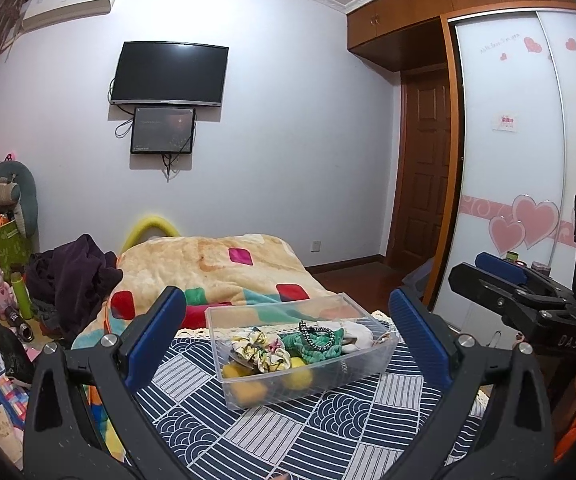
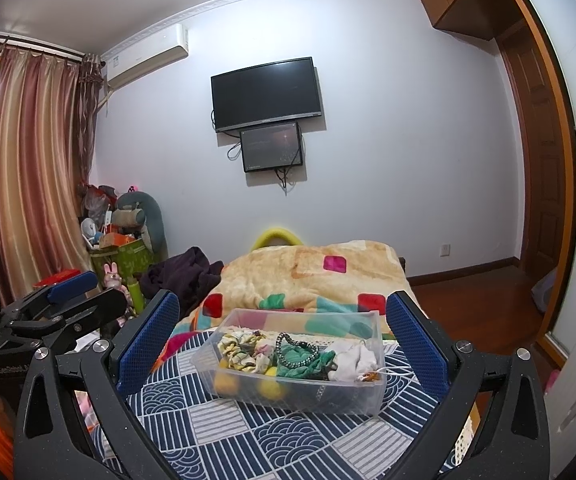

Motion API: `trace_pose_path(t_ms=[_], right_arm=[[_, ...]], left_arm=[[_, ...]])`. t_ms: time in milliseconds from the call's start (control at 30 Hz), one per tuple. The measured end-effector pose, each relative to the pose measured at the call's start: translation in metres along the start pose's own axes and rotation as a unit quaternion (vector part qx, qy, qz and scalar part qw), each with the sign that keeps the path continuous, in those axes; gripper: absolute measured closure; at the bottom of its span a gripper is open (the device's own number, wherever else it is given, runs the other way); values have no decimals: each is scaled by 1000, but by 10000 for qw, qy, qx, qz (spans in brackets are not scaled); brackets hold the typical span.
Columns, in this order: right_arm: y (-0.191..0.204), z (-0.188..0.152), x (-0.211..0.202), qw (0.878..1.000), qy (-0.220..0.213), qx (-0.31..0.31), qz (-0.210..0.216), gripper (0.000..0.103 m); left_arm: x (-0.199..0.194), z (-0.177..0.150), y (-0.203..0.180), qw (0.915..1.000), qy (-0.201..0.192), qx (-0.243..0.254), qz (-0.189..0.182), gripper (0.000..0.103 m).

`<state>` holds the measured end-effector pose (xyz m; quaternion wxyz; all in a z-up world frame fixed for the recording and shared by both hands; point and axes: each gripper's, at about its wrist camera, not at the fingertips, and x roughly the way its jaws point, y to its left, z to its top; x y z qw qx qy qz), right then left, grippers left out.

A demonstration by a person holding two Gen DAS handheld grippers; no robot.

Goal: Organize soft objects

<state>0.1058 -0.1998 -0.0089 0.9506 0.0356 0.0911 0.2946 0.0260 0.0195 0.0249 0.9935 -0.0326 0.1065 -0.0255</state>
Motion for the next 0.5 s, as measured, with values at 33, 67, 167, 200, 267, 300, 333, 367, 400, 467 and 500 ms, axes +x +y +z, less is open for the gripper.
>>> trace_pose_path(t_ms=[33, 67, 167, 200, 267, 300, 333, 367, 400, 467, 500], right_arm=[[0, 0, 1, 10000, 8, -2, 2, 0], [0, 0, 1, 10000, 15, -3, 3, 0], [0, -1, 1, 10000, 21, -8, 4, 0], [0, -1, 1, 10000, 25, -8, 4, 0], [0, -1, 1, 10000, 25, -2, 8, 0], [0, -1, 1, 10000, 26, -2, 8, 0], [0, -1, 1, 10000, 32, -1, 11, 0], [0, -2, 1, 10000, 35, -4, 5, 0], [1, -2, 2, 10000, 43, -9, 2, 0], [2, -4, 2, 10000, 63, -12, 2, 0], [2, -4, 3, 10000, 67, -10, -2, 0]], left_arm=[[0, 0, 0, 10000, -1, 3, 2, 0], [0, 0, -1, 10000, -4, 3, -5, 0], [-1, 0, 1, 10000, -7, -13, -16, 0], [-1, 0, 0, 10000, -7, -10, -18, 0], [-1, 0, 0, 10000, -10, -5, -30, 0], [-2, 0, 0, 10000, -5, 5, -28, 0], [-2, 0, -1, 10000, -1, 9, -23, 0], [-2, 0, -1, 10000, 5, 10, -20, 0], [-2, 0, -1, 10000, 12, 7, -11, 0], [-1, 0, -1, 10000, 7, -12, 15, 0], [0, 0, 0, 10000, 25, -28, 2, 0]])
